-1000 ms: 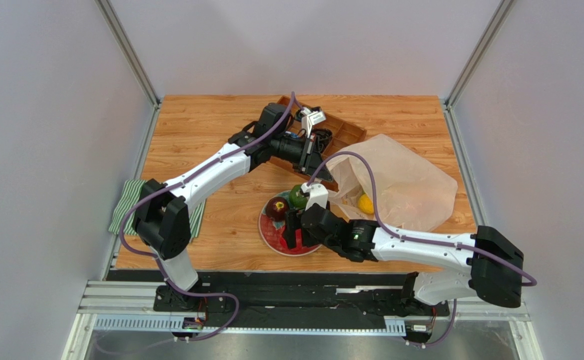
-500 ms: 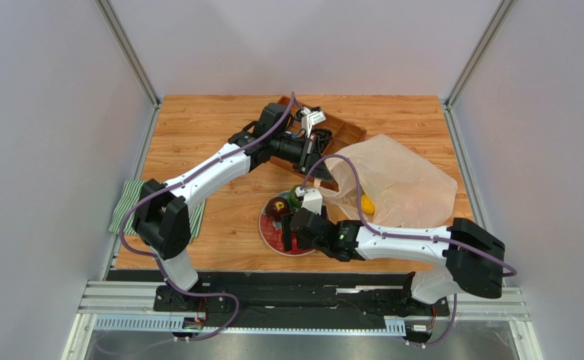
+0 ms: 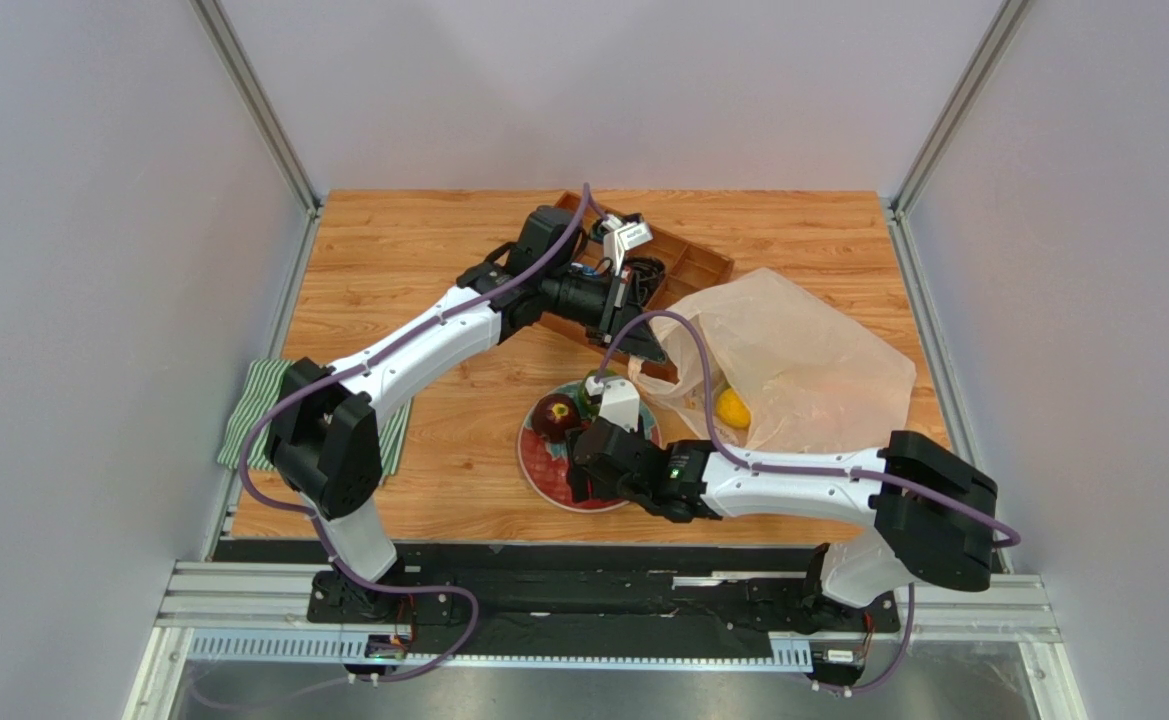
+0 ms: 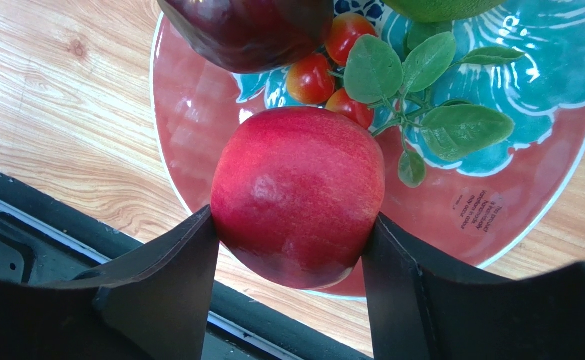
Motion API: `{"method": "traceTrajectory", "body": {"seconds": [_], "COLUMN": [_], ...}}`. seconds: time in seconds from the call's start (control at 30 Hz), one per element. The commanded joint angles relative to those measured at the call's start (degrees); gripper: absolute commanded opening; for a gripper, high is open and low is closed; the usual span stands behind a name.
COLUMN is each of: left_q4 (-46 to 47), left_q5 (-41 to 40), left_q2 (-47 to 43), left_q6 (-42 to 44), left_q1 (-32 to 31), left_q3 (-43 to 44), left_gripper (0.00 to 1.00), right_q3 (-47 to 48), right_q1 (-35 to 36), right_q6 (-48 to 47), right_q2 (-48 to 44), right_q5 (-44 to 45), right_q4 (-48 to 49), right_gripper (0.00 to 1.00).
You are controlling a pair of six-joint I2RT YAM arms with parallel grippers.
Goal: Place the fruits into the plastic bag
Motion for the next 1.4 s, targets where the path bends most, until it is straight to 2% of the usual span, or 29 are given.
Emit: {"method": "traceTrajectory", "body": {"seconds": [0.0,0.07,0.2,0.33,0.43,0.77,0.93,1.13,1.27,1.37], "left_q4": [0.62,0.62,0.71,0.62,0.53,0.71,0.71,0.71,0.80,0.80], "left_q5": [0.52,0.52,0.52,0.35,0.43,0.34,0.43,0.34,0.43,0.43], "left_q2": [-2.89,-2.98,-2.98,-2.98,-2.98,-2.89,-3.07,-3.07,-2.98,-2.98], "left_q6": [1.05,1.05,1.05,1.22,1.14,1.05,0.96,0.96,0.96,1.05], "left_q1": [0.03,-0.05,0.03,-0.05,-0.05,-0.05,0.03,-0.05,0.03,0.03], "left_q3": [2.65,2.65,2.65,2.65,2.65,2.57,2.57,2.57,2.57,2.57], "left_gripper": [0.00,0.00,0.00,0.00,0.00,0.00,0.00,0.00,0.00,0.00], "right_q3": [1.08,0.46,-2.34,-7.00,-10.69,-15.71,-16.15,-15.80,-14.57,-13.96], "right_q1": [0.40,0.48,0.92,1.63,2.42,-1.62,-5.66,-13.21,-21.81,-24.91], "right_q6": [-0.33,-0.76,-3.66,-9.10,-14.03,-20.89,-20.81,-17.47,-13.87,-12.20], "right_q2": [-1.43,-2.13,-4.42,-9.07,-15.83,-38.51,-47.64,-50.39,-46.45,-43.54], "right_q5": [3.01,3.89,3.54,0.90,1.42,3.18,4.85,3.72,0.21,-3.05], "right_q4": [2.02,2.02,5.17,13.59,17.40,11.16,6.68,-0.08,-5.18,-6.07], "right_gripper": [0.42,0.37,0.34,0.32,0.30,0.27,0.27,0.26,0.25,0.24]}}
